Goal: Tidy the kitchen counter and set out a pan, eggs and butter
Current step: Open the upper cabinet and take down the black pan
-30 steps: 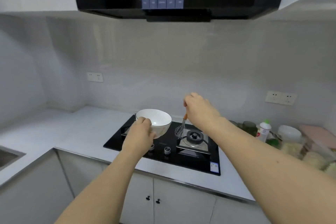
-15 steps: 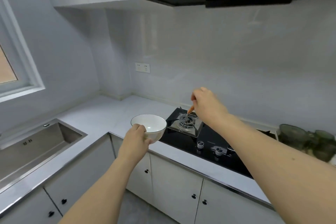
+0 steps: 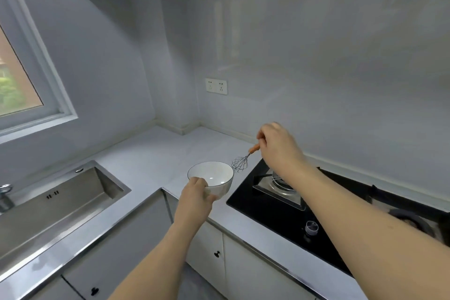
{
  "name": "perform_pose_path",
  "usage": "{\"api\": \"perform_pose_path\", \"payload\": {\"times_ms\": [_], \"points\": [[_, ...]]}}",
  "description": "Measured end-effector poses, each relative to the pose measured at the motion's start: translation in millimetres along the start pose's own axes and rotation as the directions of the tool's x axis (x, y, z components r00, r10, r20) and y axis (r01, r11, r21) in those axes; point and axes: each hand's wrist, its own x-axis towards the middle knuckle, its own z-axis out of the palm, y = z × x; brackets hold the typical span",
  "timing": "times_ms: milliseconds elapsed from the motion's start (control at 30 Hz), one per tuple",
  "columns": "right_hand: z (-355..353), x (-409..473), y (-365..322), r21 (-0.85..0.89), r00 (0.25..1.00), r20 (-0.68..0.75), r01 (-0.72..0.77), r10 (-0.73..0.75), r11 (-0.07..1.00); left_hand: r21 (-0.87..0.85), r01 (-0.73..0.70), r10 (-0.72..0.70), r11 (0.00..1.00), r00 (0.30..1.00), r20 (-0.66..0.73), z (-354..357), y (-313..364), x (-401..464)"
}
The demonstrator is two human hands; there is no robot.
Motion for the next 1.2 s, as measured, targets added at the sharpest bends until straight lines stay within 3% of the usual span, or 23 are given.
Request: {"api": "perform_pose_path", "payload": {"times_ms": [300,633,867,1200], "points": [[54,67,39,0.087,0.999,0.034,-0.012,0.009,0.996,0.131,-0.078,0.078,0.988,0.997,0.007,23,-16,93],[77,116,51,0.085,0.995,-0.047,-0.08,0.084,0.993,0.16,-0.126,0.115,0.979,0.991,0.076,36,-41,152],[123,178,28,0.097,0.995,-0.082,-0.053,0.061,0.994,0.172,-0.124,0.115,0.977,0.991,0.062,23,-88,215],[208,338,-44,0.1,0.987,-0.113,-0.1,0.111,0.99,0.119,0.004,-0.005,0.993,1.0,0.007,-7,-201,378]]}}
